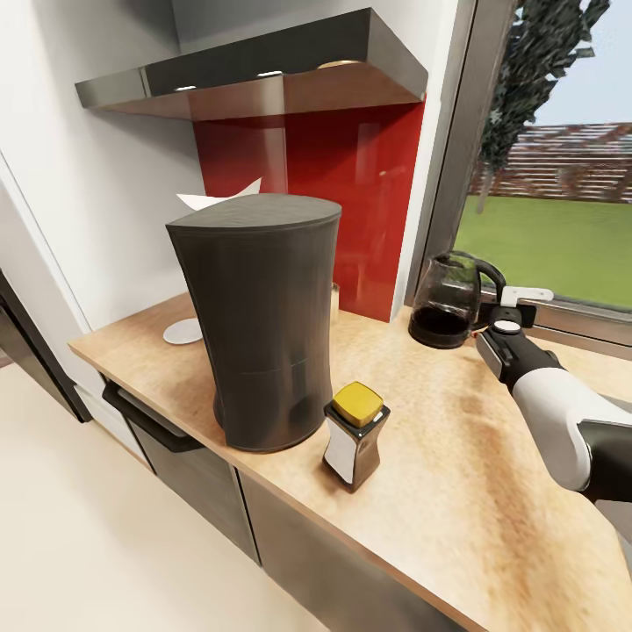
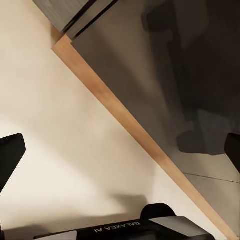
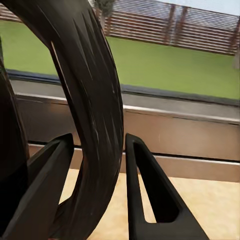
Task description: Set up a coffee station on the kitchen countertop: keep the coffee maker on the countertop, move the bottle of coffee from the kitchen shelf to the counter next to the coffee maker, place a paper coffee filter on top of the coffee maker, put the saucer next to the coffee maker with the coffee cup on the saucer, and place the electric kettle next to the coffee maker.
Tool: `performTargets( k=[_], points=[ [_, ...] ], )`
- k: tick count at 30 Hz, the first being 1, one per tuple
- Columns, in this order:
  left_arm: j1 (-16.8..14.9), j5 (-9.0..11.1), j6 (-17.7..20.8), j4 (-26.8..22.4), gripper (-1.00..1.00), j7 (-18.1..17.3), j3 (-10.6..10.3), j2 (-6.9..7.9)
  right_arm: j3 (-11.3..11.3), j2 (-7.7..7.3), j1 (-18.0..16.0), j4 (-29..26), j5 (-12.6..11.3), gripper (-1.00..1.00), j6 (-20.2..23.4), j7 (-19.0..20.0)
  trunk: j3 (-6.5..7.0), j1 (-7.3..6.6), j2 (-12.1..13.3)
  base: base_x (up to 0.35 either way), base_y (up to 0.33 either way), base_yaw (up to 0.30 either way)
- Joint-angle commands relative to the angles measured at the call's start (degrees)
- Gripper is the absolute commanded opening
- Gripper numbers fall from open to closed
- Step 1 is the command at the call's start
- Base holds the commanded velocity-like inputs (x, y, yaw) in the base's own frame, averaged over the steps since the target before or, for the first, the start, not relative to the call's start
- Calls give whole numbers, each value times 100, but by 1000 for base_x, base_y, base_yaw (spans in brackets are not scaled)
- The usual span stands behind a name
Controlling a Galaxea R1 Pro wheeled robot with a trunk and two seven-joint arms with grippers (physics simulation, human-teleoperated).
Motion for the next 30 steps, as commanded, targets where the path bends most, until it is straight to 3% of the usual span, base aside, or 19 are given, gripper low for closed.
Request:
performTargets(
  k=[1, 11, 24, 30],
  points=[
    [-5, 30, -40, 6, 100, -9, -48, 1, -47, 6, -3, 15, 2, -100, -17, 16, -6, 0, -2, 0, 0, 0],
    [-5, 30, -44, 6, 100, -25, -52, 1, -47, 6, -3, 20, 0, -100, -17, 16, -6, 0, -2, 0, 0, 0],
    [-5, 30, -43, 4, 100, -27, -57, 1, -47, 6, -3, 15, -5, -100, 9, 14, 138, -176, 318, 0, 0, 0],
    [-5, 30, -42, 5, 100, -29, -49, 1, -47, 6, -3, 15, -6, -100, 10, 15, 138, -176, 318, 0, 0, 0]
  ],
)
